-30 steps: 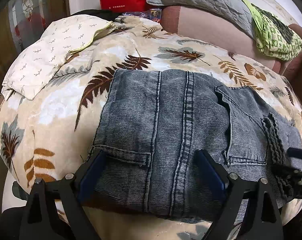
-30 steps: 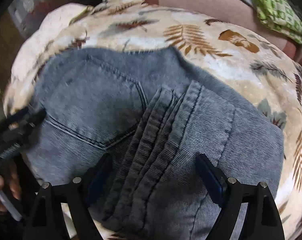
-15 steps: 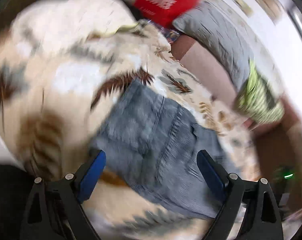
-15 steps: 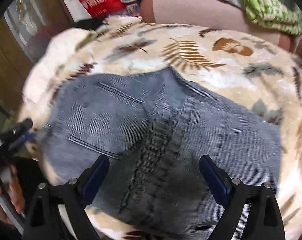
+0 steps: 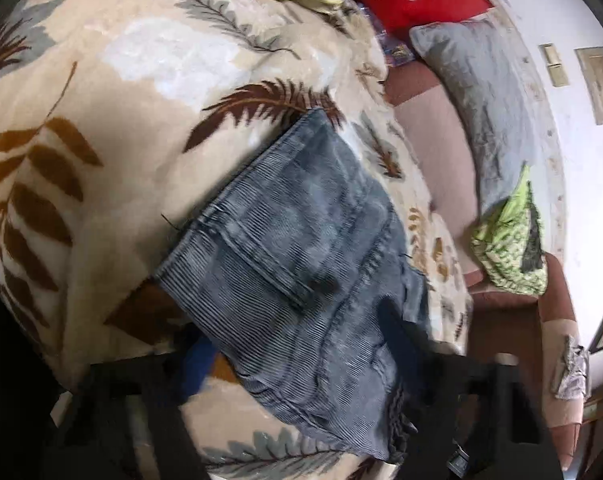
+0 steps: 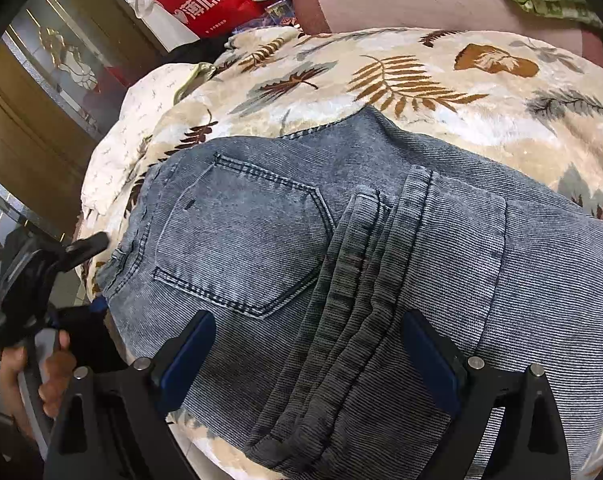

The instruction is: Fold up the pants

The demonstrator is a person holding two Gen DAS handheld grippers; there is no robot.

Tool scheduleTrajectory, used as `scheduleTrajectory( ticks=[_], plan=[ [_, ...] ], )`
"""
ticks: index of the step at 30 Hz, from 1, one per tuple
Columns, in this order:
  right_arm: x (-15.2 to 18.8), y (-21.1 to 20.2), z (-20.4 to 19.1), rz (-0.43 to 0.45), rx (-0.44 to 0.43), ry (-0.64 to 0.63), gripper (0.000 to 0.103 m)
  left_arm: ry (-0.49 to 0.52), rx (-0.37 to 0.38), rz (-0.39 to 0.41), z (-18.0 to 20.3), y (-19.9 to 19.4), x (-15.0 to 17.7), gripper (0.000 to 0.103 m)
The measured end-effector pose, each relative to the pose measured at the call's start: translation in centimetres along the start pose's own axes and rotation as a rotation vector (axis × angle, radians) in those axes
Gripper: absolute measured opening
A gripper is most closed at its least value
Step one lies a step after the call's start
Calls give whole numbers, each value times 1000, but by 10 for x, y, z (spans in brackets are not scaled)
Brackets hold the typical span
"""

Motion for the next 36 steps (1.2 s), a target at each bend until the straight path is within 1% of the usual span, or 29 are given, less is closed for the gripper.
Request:
scheduleTrajectory(
  ticks=[1, 2, 3, 4, 7, 10, 11, 12, 13, 14, 15, 16, 17, 18, 20, 23, 24, 25, 26, 27, 28, 29, 30, 31, 32, 33, 34, 35, 36],
  plan=[
    [0, -1, -1, 0, 0, -2, 96, 18, -28, 4, -1, 1, 0, 25],
    [-1, 0, -1, 1, -2, -3, 97, 21, -32, 7, -2, 1, 0, 26],
    [-1, 0, -1, 5, -9, 3, 98, 13, -28, 14, -4, -1, -1, 23],
    [-2, 0, -1, 8, -18, 12, 98, 29, -38, 35, -2, -5, -1, 19],
    [-3, -3, 1, 27, -58, 59, 99, 130, -77, 140, 20, -26, -2, 15],
    [-5, -8, 7, 65, -138, 137, 99, 301, -97, 271, 69, -54, 2, 12],
    [-7, -12, 11, 87, -189, 188, 98, 364, -100, 309, 87, -63, 8, 12],
    [-9, -21, 18, 122, -247, 265, 95, 450, -95, 354, 115, -72, 17, 12],
    [-9, -28, 23, 147, -277, 319, 95, 514, -86, 383, 135, -79, 26, 12],
    [-10, -45, 33, 197, -290, 368, 95, 579, -72, 407, 156, -85, 39, 11],
    [-10, -60, 39, 243, -283, 381, 95, 666, -56, 430, 183, -88, 57, 11],
    [-9, -86, 49, 312, -271, 398, 95, 736, -43, 444, 204, -89, 75, 11],
    [-6, -104, 56, 356, -270, 412, 95, 789, -30, 448, 220, -88, 91, 11],
    [-2, -123, 64, 401, -269, 431, 95, 860, -9, 440, 241, -84, 116, 11],
    [12, -167, 88, 510, -243, 475, 95, 951, 12, 417, 266, -72, 153, 11],
    [37, -212, 124, 629, -196, 548, 95, 1101, -3, 319, 283, -30, 216, 12],
    [46, -225, 136, 661, -185, 574, 95, 1156, -32, 257, 279, -8, 239, 14],
    [50, -232, 147, 680, -176, 598, 95, 1215, -69, 176, 273, 17, 260, 15],
    [57, -235, 156, 691, -169, 621, 95, 1279, -102, 68, 262, 43, 281, 15],
    [64, -236, 165, 691, -161, 646, 95, 1317, -126, -2, 251, 59, 296, 21],
    [68, -236, 172, 682, -155, 662, 95, 1336, -109, 34, 250, 56, 298, 27],
    [71, -234, 175, 670, -149, 671, 95, 1354, -67, 62, 252, 42, 298, 34],
    [75, -231, 178, 656, -144, 679, 95, 1352, -36, 52, 253, 31, 297, 49],
    [75, -230, 178, 652, -149, 680, 95, 1327, 9, 48, 253, 12, 291, 57],
    [73, -229, 176, 650, -159, 675, 95, 1280, 56, 83, 254, -13, 276, 62],
    [71, -230, 173, 650, -165, 665, 95, 1241, 85, 124, 252, -31, 262, 73],
    [67, -232, 166, 648, -181, 644, 95, 1196, 108, 168, 249, -48, 246, 82],
    [64, -232, 158, 645, -207, 633, 95, 1145, 125, 215, 246, -63, 226, 85],
    [61, -233, 147, 642, -255, 621, 95, 1080, 114, 274, 238, -75, 197, 86]
  ],
)
Point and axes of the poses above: each gripper's, at about its wrist camera, not at the fingertips, and y roughly the way its jaws point, z to its right, x to its underside, the point moved 10 cm from there along y, roughly the way its jaws point, and after that the axes turned 14 degrees about -x, right-handed, at the moved point
